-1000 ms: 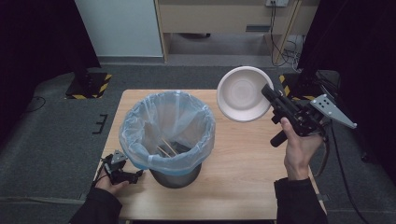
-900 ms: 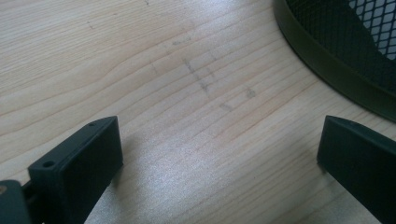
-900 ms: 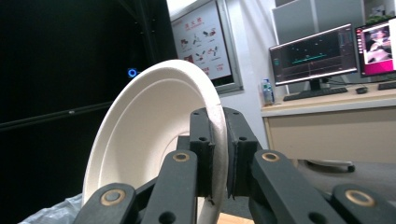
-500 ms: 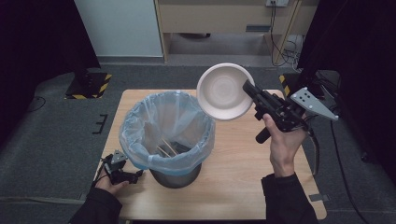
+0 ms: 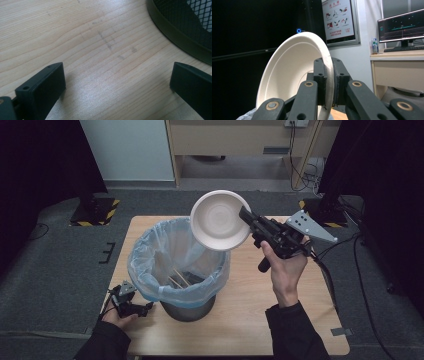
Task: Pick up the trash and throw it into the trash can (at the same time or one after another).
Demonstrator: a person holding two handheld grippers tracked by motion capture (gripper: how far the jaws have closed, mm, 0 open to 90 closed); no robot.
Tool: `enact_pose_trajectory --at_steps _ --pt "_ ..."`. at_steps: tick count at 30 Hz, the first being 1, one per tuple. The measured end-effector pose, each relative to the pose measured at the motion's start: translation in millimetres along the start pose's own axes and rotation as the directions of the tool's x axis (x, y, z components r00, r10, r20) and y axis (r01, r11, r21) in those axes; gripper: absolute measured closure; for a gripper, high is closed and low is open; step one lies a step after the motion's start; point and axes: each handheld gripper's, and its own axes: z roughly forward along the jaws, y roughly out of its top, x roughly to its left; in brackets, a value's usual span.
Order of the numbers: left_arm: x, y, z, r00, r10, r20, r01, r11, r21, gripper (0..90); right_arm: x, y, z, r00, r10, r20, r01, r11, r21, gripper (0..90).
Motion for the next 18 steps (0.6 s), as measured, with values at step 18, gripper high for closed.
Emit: enact_pose_trajectory --at_steps 18 --pt "0.0 0.0 0.0 1.0000 0.000 0.000 0.000 1.0000 0.000 0.0 21.4 -16.9 28.3 0.9983 0.003 -0.058 0.000 0.999 0.053 83.7"
